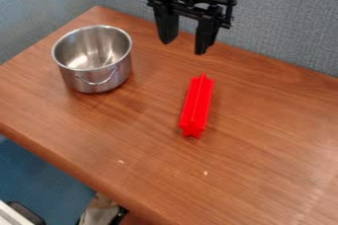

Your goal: Put the red object in the metal pot

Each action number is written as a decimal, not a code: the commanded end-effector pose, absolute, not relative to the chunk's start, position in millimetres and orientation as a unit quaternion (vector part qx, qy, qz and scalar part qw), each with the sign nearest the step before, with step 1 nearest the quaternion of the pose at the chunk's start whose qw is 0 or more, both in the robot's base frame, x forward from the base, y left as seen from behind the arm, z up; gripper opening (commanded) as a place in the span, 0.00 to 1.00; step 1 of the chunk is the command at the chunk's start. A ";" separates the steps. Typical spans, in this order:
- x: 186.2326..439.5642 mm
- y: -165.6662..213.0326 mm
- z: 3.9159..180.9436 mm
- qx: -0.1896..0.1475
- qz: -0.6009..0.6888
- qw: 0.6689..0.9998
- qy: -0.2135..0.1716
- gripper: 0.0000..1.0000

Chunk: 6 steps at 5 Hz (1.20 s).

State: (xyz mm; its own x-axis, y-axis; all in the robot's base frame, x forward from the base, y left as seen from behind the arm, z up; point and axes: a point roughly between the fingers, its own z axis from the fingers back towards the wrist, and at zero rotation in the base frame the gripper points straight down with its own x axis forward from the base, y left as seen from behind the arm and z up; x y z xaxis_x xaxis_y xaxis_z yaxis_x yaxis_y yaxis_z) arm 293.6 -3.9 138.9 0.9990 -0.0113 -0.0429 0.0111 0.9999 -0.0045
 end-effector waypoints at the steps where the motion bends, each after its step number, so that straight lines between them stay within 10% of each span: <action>1: 291.9 1.4 123.7 -0.010 0.031 0.999 0.037 1.00; 3: 275.7 23.4 94.8 0.013 -0.089 0.996 0.022 1.00; 6: 316.0 -8.7 94.4 0.020 -0.042 0.999 0.005 1.00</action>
